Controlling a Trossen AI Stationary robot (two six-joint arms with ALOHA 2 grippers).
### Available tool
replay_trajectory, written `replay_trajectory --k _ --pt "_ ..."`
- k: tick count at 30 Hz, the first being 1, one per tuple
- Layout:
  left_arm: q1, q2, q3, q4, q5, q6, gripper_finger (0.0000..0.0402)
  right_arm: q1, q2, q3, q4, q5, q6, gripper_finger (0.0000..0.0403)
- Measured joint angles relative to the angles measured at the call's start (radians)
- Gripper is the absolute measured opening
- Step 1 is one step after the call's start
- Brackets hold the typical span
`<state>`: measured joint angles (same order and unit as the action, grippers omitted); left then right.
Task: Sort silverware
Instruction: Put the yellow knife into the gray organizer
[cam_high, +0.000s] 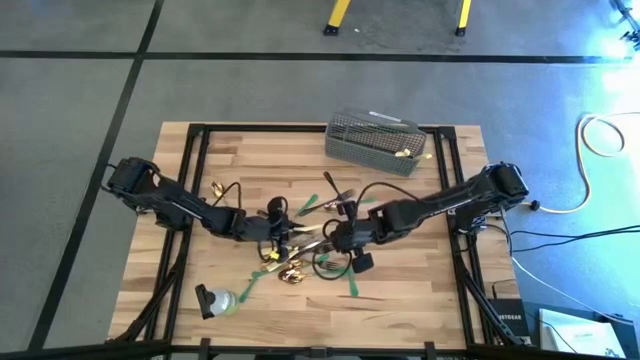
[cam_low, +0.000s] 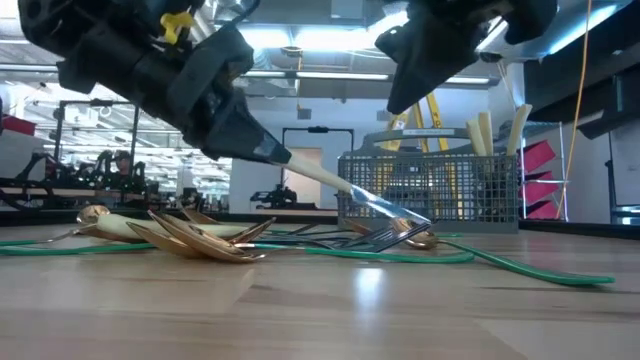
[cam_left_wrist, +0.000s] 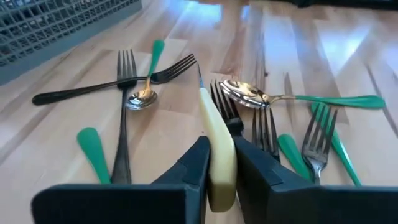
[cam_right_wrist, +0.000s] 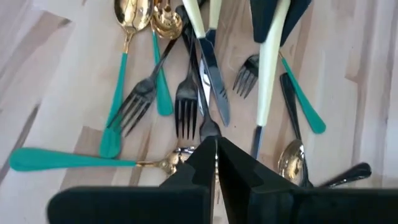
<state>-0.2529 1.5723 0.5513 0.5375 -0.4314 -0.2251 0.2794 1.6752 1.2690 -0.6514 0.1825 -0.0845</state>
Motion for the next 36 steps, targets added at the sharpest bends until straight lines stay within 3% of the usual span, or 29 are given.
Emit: replay_trajectory --k 3,12,18,25,36 --pt "0.0 0.0 0.003 -0.037 -0.001 -0.003 0.0037 0.003 0.003 -0.001 0.029 -0.001 0.011 0.0" --pt "0.0 0.0 0.005 -0.057 -0.001 -0.009 0.0037 -0.054 0.008 -0.152 0.356 0.019 -0.07 0.0007" --pt "0.0 0.0 0.005 -0.056 -0.001 -0.009 0.0037 -0.133 0.01 -0.225 0.56 -0.103 -0.078 0.0078" --pt "0.0 0.0 0.005 -0.056 -0.002 -0.01 0.0037 -0.136 0.072 -0.225 0.652 -0.131 -0.127 0.018" --pt "0.0 0.0 0.005 -0.056 -0.002 -0.01 0.0037 -0.167 0.157 -0.225 0.786 -0.103 -0.157 0.0193"
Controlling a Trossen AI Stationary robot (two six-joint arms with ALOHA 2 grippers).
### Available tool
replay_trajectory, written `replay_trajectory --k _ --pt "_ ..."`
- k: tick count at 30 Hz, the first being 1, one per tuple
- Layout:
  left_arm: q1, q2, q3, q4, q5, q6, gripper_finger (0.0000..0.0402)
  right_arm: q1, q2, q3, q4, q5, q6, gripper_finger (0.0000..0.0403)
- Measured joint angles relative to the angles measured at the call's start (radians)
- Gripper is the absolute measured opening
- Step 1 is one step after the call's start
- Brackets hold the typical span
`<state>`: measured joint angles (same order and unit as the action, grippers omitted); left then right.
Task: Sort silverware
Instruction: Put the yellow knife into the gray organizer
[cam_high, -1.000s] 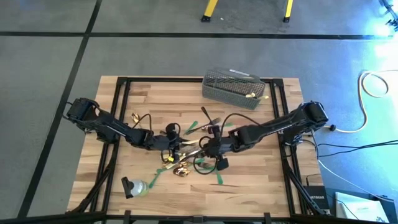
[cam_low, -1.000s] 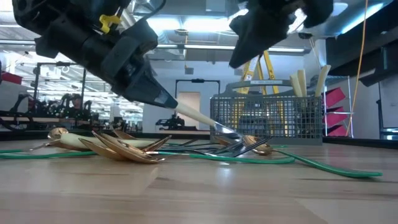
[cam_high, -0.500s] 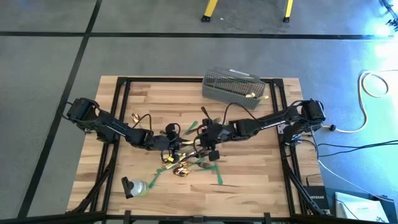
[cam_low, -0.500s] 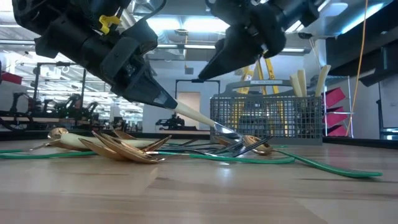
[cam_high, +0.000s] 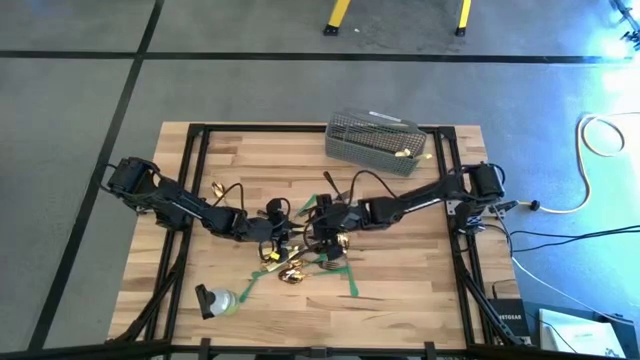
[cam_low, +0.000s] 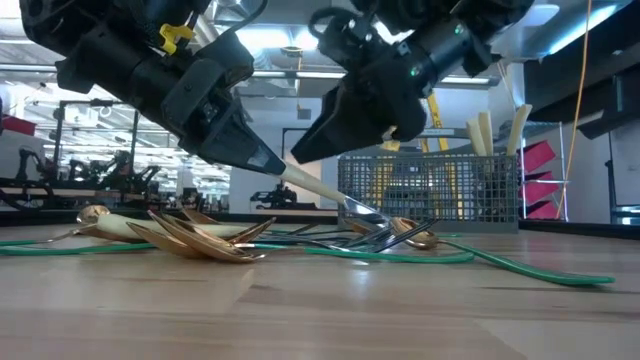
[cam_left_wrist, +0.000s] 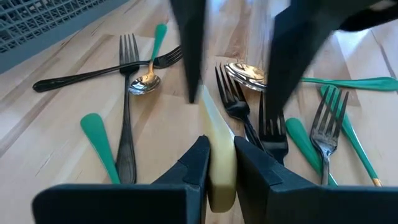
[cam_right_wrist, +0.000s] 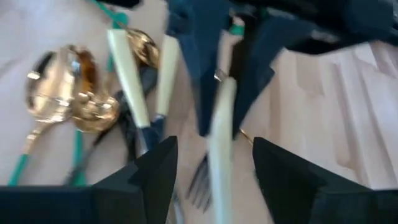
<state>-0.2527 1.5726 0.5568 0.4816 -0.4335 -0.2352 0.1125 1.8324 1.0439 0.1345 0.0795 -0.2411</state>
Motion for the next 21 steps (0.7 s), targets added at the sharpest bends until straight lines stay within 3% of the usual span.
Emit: replay_trajectory --k 11,17,21 --pt "0.0 0.0 0.0 0.0 0.0 0.0 0.0037 -0.03 0.06 0.003 0.051 -0.082 0.032 0.0193" --pt "0.0 0.0 0.0 -0.001 0.001 0.0 0.0037 -0.028 0.076 0.016 0.056 -0.063 0.032 0.0192" --pt "0.0 0.0 0.0 0.0 0.001 0.0 0.0037 -0.028 0.076 0.016 0.075 -0.068 0.033 0.0166"
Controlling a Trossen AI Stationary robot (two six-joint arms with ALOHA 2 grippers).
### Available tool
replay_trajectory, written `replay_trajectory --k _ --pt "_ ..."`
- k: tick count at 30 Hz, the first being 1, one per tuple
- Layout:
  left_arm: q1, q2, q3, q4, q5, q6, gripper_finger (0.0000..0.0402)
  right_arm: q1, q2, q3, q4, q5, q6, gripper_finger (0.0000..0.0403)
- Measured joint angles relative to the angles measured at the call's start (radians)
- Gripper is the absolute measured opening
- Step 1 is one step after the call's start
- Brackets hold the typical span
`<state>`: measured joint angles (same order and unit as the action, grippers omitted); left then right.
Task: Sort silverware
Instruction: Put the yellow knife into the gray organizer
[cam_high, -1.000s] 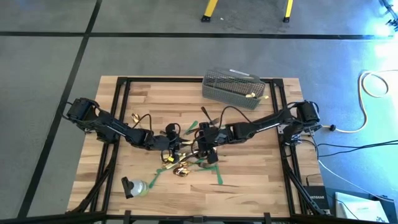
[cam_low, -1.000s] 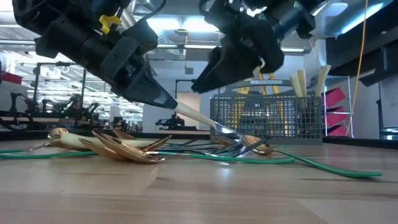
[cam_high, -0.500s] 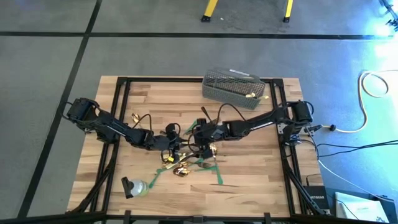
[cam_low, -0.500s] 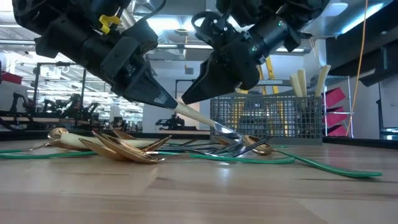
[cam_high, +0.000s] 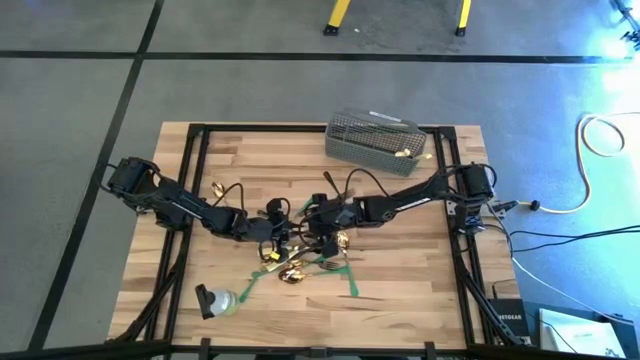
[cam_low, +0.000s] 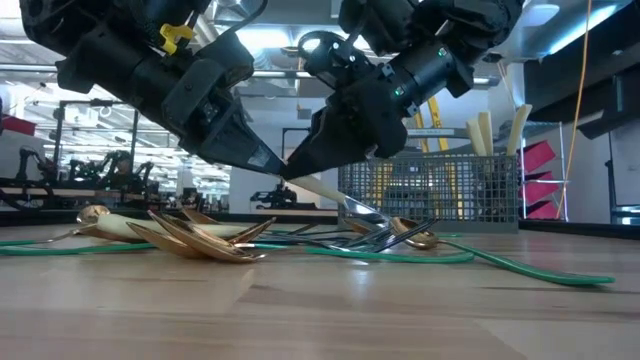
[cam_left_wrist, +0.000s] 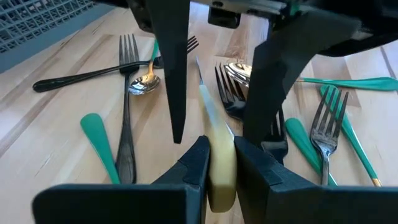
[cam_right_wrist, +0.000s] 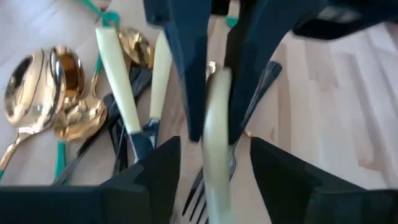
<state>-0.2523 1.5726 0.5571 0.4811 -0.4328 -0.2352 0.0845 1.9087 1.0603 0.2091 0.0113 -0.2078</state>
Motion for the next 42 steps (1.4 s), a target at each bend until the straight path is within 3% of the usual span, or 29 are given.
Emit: replay_trajectory --k 9,23,30,34,42 --pt "-0.002 0.0 0.0 0.002 0.004 0.0 0.0037 -0.001 0.0 0.0 -0.025 -0.023 0.005 0.0059" --pt "-0.003 0.0 -0.001 0.014 0.013 0.008 0.0045 0.0 0.0 0.0 -0.026 -0.033 -0.001 0.0025" --pt "-0.009 -0.013 0.0 0.065 0.021 0.058 0.0115 0.0 -0.008 0.0 -0.041 -0.061 0.015 0.0024" --pt "-0.022 -0.087 0.001 0.134 0.008 0.126 0.0164 0.0 -0.039 0.0 -0.072 -0.061 0.02 0.0024" --pt "-0.066 -0.285 0.0 0.156 -0.036 0.235 0.0213 0.0 -0.262 0.0 -0.132 -0.016 -0.021 0.0024"
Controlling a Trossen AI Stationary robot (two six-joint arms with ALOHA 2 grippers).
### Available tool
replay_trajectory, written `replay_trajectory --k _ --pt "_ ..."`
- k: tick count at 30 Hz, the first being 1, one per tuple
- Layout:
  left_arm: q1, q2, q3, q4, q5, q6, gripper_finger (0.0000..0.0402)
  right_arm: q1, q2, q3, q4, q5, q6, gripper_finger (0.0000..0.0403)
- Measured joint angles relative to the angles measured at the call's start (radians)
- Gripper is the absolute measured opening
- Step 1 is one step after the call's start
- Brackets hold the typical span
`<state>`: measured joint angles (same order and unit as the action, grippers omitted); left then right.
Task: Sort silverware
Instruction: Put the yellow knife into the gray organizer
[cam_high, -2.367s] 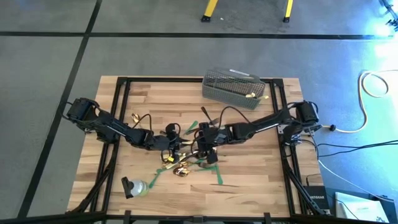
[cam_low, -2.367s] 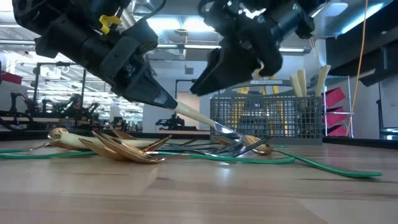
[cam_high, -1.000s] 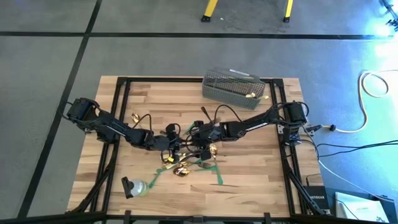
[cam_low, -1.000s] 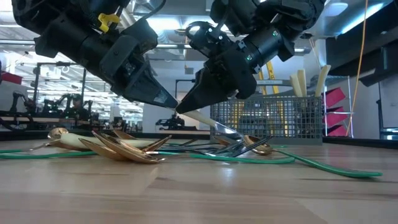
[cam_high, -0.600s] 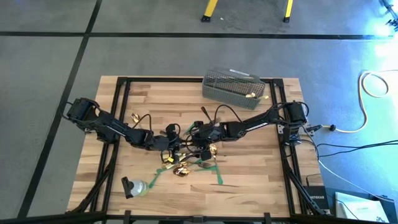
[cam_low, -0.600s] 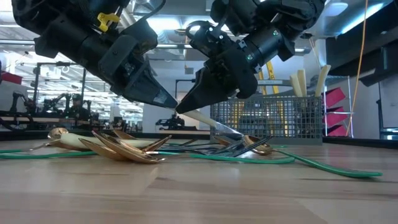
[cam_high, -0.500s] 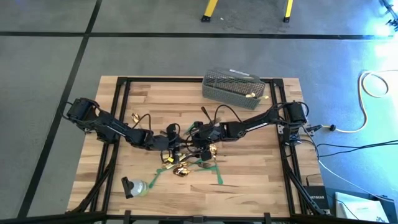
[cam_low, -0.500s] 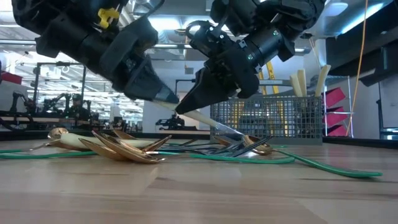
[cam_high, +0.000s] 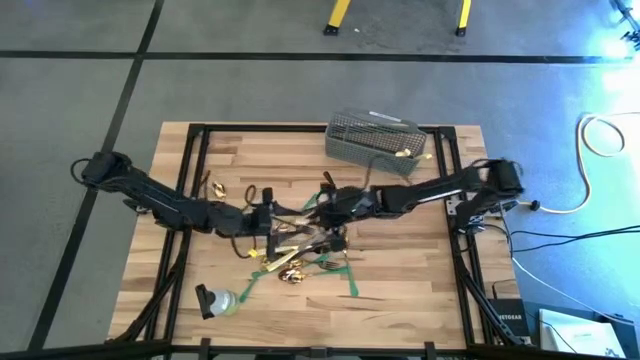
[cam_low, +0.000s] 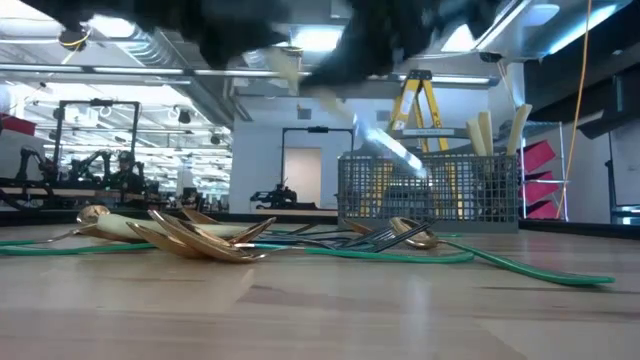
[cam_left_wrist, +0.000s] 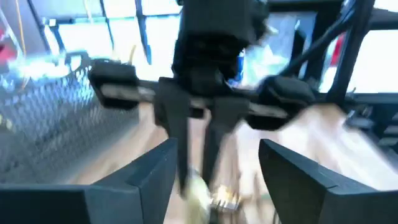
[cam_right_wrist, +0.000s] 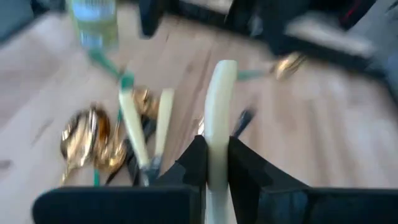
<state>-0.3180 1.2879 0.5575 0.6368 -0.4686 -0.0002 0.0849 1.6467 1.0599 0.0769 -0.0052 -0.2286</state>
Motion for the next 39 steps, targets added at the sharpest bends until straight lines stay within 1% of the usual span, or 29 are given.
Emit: replay_trajectory --k 3,8,10,12,13,17,21,23,26,28,30,31,35,39 --pt "-0.019 -0.028 0.002 0.0 -0.004 0.003 0.0213 0.001 -0.101 0.0 -0.062 0.051 -0.028 0.0024" --pt "-0.034 -0.001 0.0 -0.051 -0.019 -0.003 0.0213 0.0 -0.277 -0.003 -0.128 0.127 -0.068 0.0024" --pt "-0.032 0.017 0.0 -0.06 -0.042 -0.021 0.0213 0.0 -0.347 -0.017 -0.139 0.207 -0.071 0.0024" --pt "-0.032 0.035 -0.003 -0.063 -0.055 -0.033 0.0213 0.0 -0.431 -0.038 -0.114 0.296 -0.08 0.0024" --pt "-0.032 0.044 -0.007 -0.062 -0.058 -0.039 0.0213 0.0 -0.478 -0.057 -0.077 0.328 -0.09 0.0024" --pt "-0.03 0.069 -0.01 -0.057 -0.063 -0.049 0.0213 -0.029 -0.654 -0.198 0.095 0.369 -0.105 0.0024" --pt "-0.027 0.087 -0.01 -0.052 -0.068 -0.053 0.0213 -0.088 -0.797 -0.406 0.291 0.49 -0.123 0.0024" --pt "-0.026 0.088 -0.01 -0.049 -0.071 -0.063 0.0213 -0.138 -0.853 -0.516 0.455 0.502 -0.161 0.0024" --pt "-0.026 0.088 -0.01 -0.05 -0.071 -0.071 0.0213 -0.217 -0.896 -0.647 0.743 0.438 -0.22 0.0024" --pt "-0.026 0.088 -0.01 -0.049 -0.071 -0.071 0.0213 -0.264 -0.909 -0.693 0.872 0.432 -0.25 0.0024" --pt "-0.026 0.088 -0.01 -0.05 -0.071 -0.071 0.0213 -0.308 -0.909 -0.722 0.912 0.478 -0.267 0.0024" --pt "-0.026 0.088 -0.01 -0.05 -0.072 -0.071 0.0213 -0.33 -0.906 -0.735 0.917 0.485 -0.268 0.0024" --pt "-0.026 0.088 -0.01 -0.05 -0.072 -0.071 0.0213 -0.411 -0.884 -0.748 0.924 0.46 -0.282 0.0024" --pt "-0.028 0.088 -0.01 -0.059 -0.072 -0.071 0.0213 -0.48 -0.853 -0.748 0.978 0.456 -0.284 0.0024"
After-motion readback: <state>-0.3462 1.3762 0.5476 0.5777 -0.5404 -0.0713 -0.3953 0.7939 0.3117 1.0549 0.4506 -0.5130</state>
